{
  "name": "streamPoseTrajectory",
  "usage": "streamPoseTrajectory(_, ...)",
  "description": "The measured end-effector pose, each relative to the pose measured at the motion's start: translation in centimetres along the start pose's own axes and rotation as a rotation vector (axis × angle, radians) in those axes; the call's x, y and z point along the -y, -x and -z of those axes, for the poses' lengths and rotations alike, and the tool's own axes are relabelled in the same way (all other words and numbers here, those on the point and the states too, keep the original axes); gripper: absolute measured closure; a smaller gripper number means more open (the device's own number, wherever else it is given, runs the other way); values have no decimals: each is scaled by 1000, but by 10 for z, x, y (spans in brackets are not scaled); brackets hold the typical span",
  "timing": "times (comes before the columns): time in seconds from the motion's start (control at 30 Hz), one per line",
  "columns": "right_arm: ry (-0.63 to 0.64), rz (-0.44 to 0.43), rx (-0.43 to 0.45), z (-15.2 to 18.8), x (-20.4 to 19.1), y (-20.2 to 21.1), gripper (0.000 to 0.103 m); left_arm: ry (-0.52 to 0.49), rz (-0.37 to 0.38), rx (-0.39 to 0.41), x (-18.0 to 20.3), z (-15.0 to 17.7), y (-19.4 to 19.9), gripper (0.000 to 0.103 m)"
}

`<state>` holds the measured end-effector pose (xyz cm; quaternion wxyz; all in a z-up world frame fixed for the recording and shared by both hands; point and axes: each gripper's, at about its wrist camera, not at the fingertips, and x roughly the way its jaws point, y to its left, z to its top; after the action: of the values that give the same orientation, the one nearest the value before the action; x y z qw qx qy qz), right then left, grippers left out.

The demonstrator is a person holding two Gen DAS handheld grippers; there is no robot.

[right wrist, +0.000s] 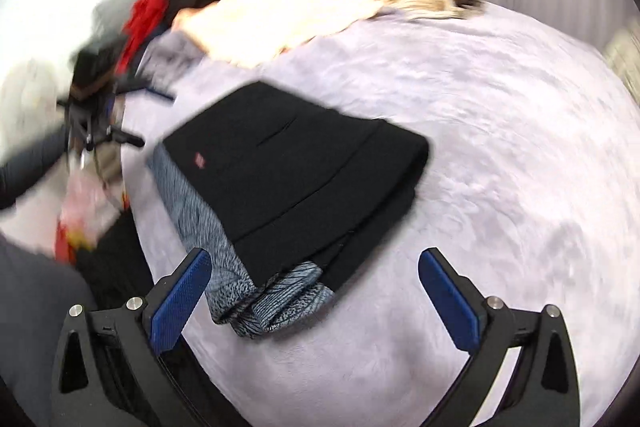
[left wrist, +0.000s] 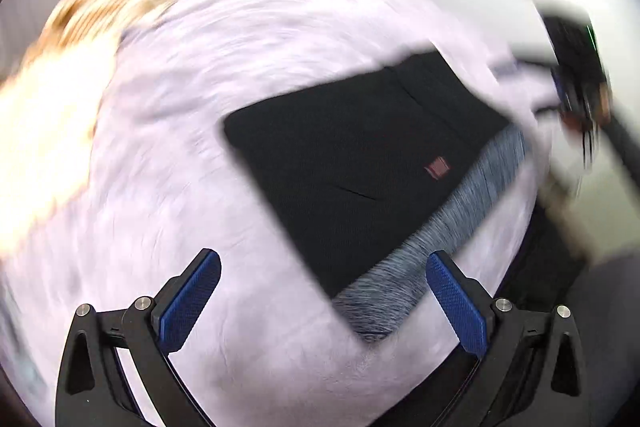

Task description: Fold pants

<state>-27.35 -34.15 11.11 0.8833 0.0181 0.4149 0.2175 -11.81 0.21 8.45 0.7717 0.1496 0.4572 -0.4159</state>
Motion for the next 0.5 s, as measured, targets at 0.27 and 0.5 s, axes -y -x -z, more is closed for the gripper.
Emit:
streamPoseTrajectory(0.27, -579, -53, 31, 23, 66, -14, 0, 360, 89, -90, -42, -15, -58, 0)
streamPoseTrajectory(0.5, -575, -162, -21, 30, 38, -74, 0, 401, 207, -142, -13, -21, -92, 0)
